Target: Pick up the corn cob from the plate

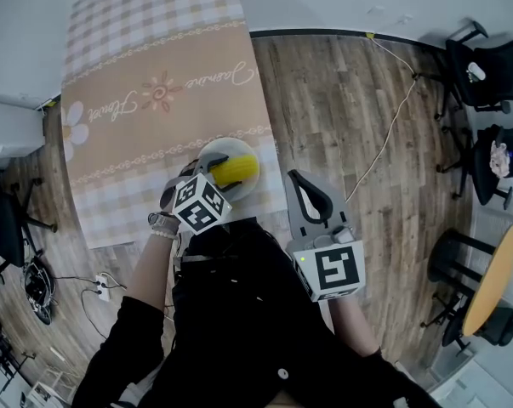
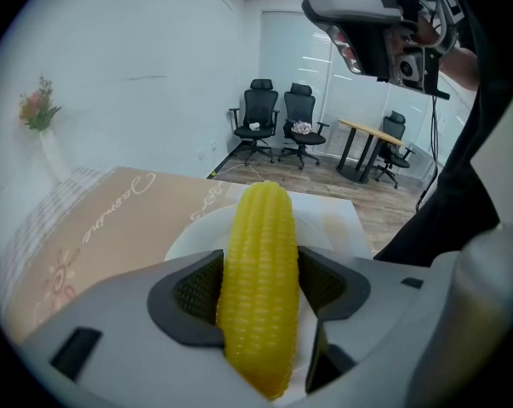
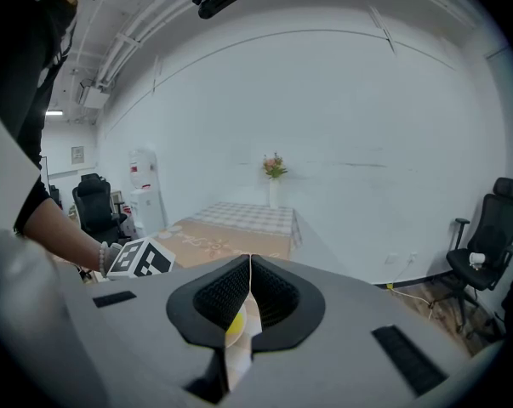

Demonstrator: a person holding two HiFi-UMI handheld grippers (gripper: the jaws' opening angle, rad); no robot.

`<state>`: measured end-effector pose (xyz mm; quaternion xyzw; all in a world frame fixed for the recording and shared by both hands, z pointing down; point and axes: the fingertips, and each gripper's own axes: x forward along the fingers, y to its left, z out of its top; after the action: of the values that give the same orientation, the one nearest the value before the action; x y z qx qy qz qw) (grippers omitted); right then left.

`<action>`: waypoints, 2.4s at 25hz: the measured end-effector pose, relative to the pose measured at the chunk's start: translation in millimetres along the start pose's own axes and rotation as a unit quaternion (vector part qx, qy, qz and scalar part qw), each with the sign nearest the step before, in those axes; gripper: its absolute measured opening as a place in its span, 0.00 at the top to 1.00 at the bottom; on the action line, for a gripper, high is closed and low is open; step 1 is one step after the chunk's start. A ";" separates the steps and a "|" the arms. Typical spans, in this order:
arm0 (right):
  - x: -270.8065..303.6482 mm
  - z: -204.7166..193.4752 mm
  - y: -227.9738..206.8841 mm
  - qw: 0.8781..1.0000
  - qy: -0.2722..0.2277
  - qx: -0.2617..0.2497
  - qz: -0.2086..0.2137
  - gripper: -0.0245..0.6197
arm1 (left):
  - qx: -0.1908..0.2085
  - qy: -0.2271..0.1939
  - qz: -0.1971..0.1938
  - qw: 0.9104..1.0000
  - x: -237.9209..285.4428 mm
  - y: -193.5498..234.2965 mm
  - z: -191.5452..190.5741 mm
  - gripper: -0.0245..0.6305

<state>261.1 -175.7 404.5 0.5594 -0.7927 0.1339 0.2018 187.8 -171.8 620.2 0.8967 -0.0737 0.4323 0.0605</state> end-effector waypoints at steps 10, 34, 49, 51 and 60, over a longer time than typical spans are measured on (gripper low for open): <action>3.4 3.5 6.5 1.000 0.002 -0.005 -0.006 0.90 | -0.004 -0.003 0.003 1.000 -0.4 1.2 0.3 0.56; -0.7 21.3 41.0 0.999 -0.020 -0.027 -0.001 0.90 | -0.071 -0.084 0.065 0.992 -66.8 13.1 12.9 0.56; -7.4 42.7 51.5 0.997 -0.060 -0.044 -0.003 0.90 | -0.098 -0.157 0.123 0.975 -141.5 17.9 38.4 0.56; -7.7 47.0 53.6 0.997 -0.065 -0.049 -0.002 0.90 | -0.098 -0.165 0.131 0.973 -151.9 19.1 42.8 0.56; -14.3 64.7 61.1 0.995 -0.080 -0.060 -0.006 0.90 | -0.095 -0.209 0.147 0.962 -203.2 18.8 71.2 0.56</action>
<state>196.8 -171.5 341.5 0.5597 -0.8098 0.0393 0.1717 113.9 -186.3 417.7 0.9366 -0.2561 0.2302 0.0643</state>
